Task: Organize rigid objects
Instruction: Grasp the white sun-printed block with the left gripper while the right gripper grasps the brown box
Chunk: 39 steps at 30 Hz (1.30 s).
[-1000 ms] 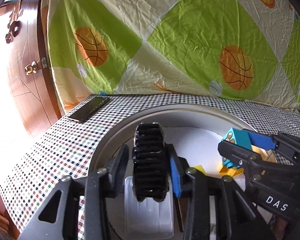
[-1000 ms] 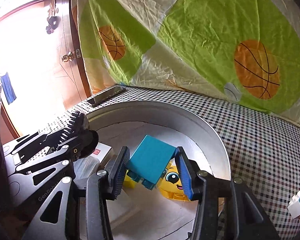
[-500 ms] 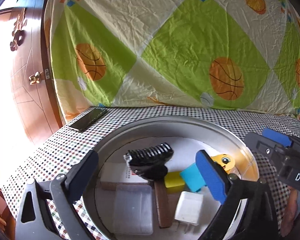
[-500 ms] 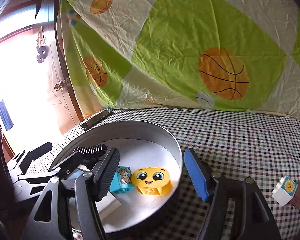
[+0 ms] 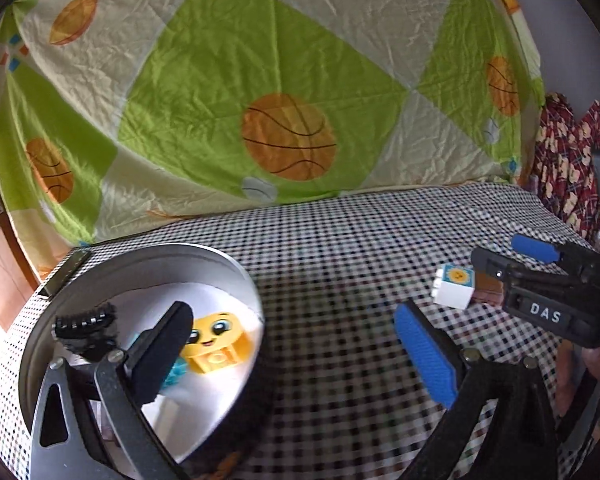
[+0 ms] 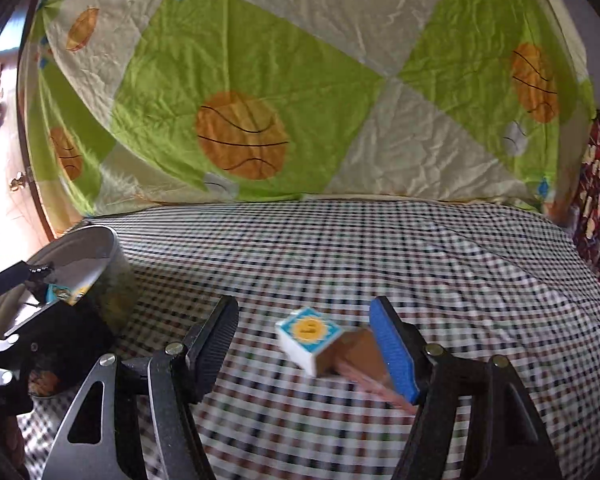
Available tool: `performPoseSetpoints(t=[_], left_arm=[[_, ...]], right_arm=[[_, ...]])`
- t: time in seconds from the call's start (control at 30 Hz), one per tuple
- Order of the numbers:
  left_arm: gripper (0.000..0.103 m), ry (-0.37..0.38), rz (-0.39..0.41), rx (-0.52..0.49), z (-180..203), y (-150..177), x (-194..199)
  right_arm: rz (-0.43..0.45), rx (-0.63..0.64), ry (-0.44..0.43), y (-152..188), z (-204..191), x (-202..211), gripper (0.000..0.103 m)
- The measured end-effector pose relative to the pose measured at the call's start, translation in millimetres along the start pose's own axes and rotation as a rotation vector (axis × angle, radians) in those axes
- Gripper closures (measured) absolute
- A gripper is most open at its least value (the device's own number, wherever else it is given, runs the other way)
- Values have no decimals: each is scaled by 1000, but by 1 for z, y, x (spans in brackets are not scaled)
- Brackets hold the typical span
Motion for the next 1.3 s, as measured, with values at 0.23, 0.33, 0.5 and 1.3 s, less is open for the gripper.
performPoseSetpoints(t=[0.23,0.33,0.5,1.3], left_arm=[[1,108,-59,-54,73,-8,-37],[1,148,-82,-68,95,-7,-56],[1,185,-140,-85,118,-1,-82],[61,298,-220,-73,119,8,-100]], right_arm=[[-56,-139,107,4,69,-9,33],[-82,-183,139,8,83,-11,33],[-84,-206,140,8,92,-12,33],[-100,-141,63,7,74,-17,30]])
Point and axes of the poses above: each gripper's, at about its wrist camera, not at the fingertips, and x roughly against the way its jaws point, z to its right, y to its underside, the point moved 4 cm from there along -x, roughly the way its jaws point, and after that the axes turned 10 degrees about z, right-handed, at the moved point
